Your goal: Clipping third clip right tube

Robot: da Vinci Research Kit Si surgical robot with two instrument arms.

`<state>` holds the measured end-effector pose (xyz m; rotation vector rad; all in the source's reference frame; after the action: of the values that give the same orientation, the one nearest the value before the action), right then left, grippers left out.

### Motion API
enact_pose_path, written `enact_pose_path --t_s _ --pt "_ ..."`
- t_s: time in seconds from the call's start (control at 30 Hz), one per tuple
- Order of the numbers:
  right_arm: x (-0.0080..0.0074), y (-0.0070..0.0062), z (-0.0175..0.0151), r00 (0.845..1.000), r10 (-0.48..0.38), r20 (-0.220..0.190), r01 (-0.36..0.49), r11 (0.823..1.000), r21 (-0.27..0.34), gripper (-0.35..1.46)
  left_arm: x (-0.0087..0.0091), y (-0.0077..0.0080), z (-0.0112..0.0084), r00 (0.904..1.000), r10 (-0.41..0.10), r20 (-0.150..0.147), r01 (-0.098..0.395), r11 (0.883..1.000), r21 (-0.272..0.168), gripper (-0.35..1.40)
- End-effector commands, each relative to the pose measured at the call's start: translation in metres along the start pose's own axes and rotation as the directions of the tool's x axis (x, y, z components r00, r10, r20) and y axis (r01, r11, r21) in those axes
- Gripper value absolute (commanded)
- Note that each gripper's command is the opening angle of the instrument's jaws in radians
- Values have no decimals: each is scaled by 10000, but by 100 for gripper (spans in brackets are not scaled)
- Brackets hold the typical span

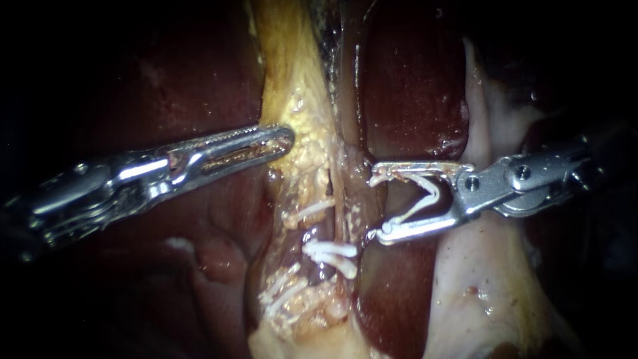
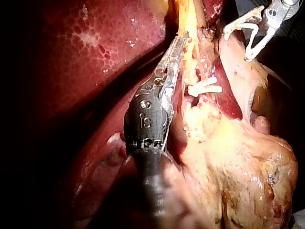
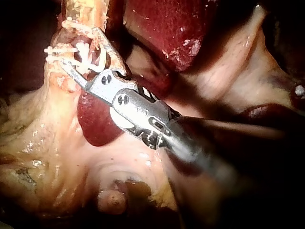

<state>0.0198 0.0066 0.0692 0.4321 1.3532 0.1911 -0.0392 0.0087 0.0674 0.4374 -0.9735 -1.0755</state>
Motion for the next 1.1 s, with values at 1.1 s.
enact_pose_path --t_s 1.1 --pt "-83 14 127 8724 4888 30 -4863 8674 1057 56 -66 -18 -126 9958 -215 890 231 9996 -172 -35"
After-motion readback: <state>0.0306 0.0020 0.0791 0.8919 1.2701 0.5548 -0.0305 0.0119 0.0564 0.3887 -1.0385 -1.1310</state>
